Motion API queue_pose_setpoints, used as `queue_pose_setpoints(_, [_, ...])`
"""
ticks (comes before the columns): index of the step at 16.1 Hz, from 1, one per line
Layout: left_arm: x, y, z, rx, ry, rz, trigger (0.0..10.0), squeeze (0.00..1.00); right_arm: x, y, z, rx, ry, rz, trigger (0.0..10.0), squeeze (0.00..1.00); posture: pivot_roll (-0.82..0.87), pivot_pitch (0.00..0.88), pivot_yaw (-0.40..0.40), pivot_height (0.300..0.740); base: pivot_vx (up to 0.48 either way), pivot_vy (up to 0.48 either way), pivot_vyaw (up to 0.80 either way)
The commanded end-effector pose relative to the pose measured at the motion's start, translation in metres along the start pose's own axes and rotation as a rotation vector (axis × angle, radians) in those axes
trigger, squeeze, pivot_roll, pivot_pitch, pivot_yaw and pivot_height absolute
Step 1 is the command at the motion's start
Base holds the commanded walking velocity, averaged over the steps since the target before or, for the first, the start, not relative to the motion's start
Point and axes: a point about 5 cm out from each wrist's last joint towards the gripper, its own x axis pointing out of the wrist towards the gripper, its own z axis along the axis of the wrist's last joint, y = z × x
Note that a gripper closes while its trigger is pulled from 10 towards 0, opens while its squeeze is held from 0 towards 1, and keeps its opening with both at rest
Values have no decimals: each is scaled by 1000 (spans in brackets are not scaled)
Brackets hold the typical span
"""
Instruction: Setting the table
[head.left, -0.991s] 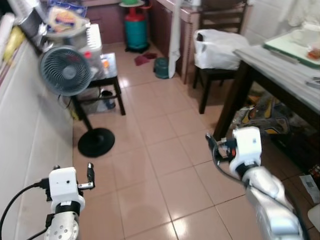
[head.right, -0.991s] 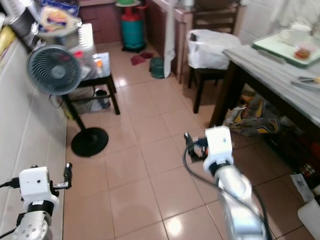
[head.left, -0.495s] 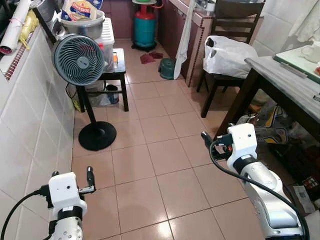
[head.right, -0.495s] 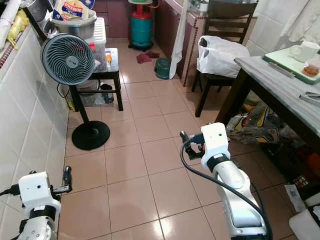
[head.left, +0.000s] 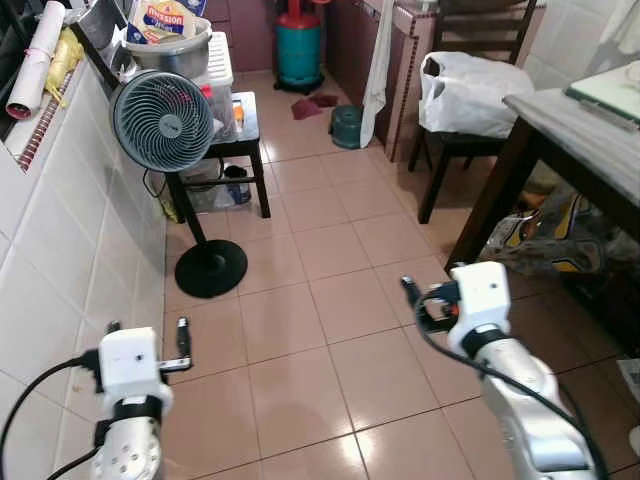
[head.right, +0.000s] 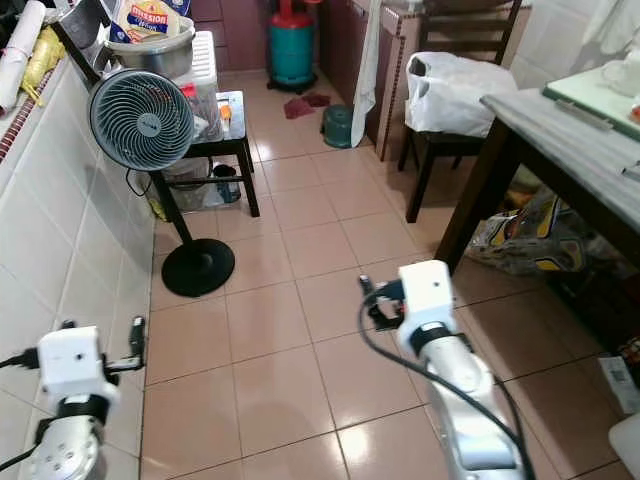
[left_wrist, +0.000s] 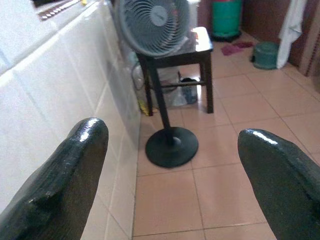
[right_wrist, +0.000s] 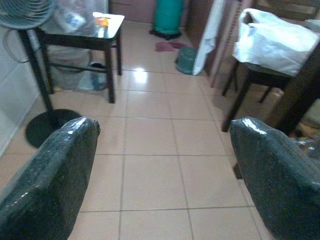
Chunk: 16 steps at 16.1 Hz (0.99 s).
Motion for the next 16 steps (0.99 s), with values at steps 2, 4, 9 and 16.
queue_pose_setpoints(2, [1,-7,-1,10,13,-21,10000,0,-3,-11,-1,-16,-10,-31,10000,0,-212,109,82,740,0,0,0])
queue_pose_setpoints(4, [0,-6,-6,4,33,-17,10000,0,-4,-11,-3,-25,-5,-56,10000,0,-221,102,66,740,0,0,0])
queue_pose_setpoints(9, [-4,2,-7,19,31,14,10000,0,8,8,5,-5,-41,6,10000,0,-179,85,34,740,0,0,0])
queue_pose_setpoints(16, [-2,-4,-7,13,21,28,10000,0,19,3,9,1,-56,-20,10000,0,-184,83,33,740,0,0,0])
